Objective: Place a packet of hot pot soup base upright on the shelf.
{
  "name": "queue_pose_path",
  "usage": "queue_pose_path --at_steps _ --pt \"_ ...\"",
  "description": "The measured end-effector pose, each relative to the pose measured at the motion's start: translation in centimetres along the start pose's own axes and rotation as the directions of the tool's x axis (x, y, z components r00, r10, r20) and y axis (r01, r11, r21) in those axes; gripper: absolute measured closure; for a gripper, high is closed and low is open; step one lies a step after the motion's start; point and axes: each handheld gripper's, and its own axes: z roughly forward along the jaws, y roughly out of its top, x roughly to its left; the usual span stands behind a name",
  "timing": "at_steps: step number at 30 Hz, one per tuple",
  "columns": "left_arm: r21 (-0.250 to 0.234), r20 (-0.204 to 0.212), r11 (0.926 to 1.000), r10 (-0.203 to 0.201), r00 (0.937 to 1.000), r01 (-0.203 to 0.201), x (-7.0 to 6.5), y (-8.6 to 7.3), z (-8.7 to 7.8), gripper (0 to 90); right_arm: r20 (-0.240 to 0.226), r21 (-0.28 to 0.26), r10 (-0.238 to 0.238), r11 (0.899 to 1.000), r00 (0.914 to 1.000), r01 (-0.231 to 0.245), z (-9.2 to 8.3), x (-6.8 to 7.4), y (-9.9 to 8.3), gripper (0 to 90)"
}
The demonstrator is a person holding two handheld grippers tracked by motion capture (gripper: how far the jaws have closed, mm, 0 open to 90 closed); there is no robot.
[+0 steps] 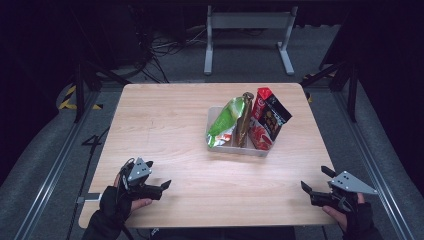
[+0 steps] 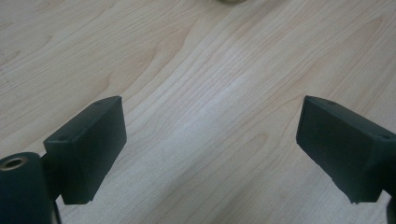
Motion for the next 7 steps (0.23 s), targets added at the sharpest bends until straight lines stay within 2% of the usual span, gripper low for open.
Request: queue_pose_path --at_steps 7 --pt "-0.007 -0.002 0.9999 -0.009 1.0 0.009 0.09 0.04 0.03 9.1 -0.005 0.001 -0.002 1.0 1.0 0.002 0.07 0.05 0.07 11.1"
